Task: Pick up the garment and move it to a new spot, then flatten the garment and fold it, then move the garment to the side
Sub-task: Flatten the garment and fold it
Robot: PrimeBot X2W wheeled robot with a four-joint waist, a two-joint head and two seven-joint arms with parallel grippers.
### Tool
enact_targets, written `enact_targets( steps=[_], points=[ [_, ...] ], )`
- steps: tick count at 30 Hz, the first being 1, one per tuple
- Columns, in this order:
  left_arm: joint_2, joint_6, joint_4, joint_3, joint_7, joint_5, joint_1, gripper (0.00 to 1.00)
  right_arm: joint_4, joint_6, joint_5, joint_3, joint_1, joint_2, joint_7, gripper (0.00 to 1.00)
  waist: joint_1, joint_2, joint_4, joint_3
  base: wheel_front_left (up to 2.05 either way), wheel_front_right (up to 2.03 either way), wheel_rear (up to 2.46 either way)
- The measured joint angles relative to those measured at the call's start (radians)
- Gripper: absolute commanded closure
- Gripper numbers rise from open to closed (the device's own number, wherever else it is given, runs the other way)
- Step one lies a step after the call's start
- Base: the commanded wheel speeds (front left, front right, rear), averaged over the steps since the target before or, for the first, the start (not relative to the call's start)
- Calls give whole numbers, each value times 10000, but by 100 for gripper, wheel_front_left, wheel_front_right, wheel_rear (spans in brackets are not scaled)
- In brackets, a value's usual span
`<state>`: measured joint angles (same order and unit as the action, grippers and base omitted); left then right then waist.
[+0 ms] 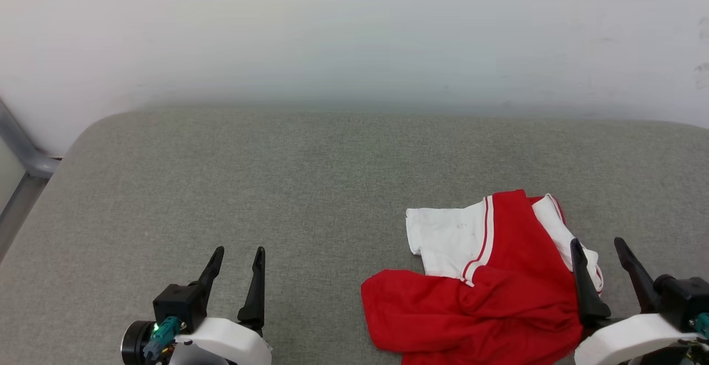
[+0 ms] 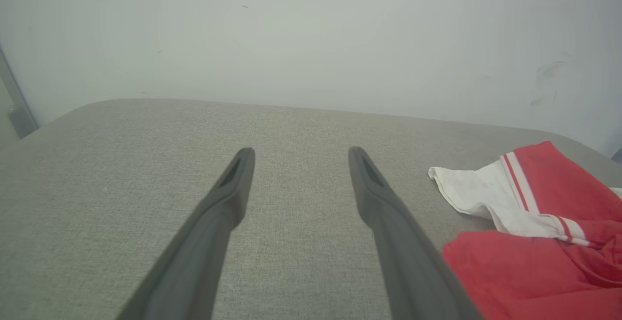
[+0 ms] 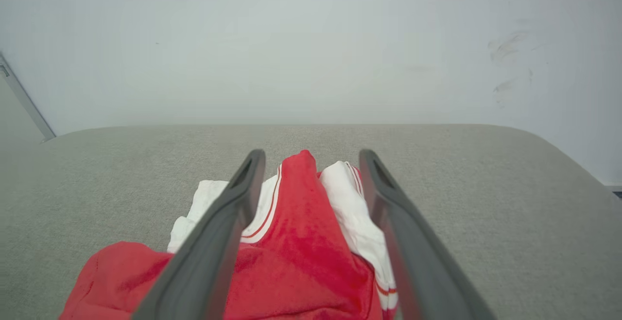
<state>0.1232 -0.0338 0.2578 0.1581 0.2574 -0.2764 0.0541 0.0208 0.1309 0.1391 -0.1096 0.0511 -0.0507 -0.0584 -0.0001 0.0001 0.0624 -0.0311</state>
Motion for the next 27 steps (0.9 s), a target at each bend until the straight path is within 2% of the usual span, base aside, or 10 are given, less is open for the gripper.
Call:
enact_targets(
  steps=[7,13,19,27],
  points=[
    [121,174,-96,6,-176,4,-51,0,-1304,0,-107,234,708,0,594,0,0,0,-247,-101,0,0,0],
    [207,236,-23,259,-805,107,228,0,-1797,0,-115,353,751,0,947,0,0,0,-544,-56,0,0,0],
    [-50,-221,443,938,-1820,119,1754,0,-2050,0,-79,453,681,2,1141,0,0,0,-826,268,0,0,0],
    [-230,-755,1764,1584,-3254,-286,4262,0,-2219,0,-48,556,18,0,1116,0,2,0,-1316,1301,0,0,0]
  ],
)
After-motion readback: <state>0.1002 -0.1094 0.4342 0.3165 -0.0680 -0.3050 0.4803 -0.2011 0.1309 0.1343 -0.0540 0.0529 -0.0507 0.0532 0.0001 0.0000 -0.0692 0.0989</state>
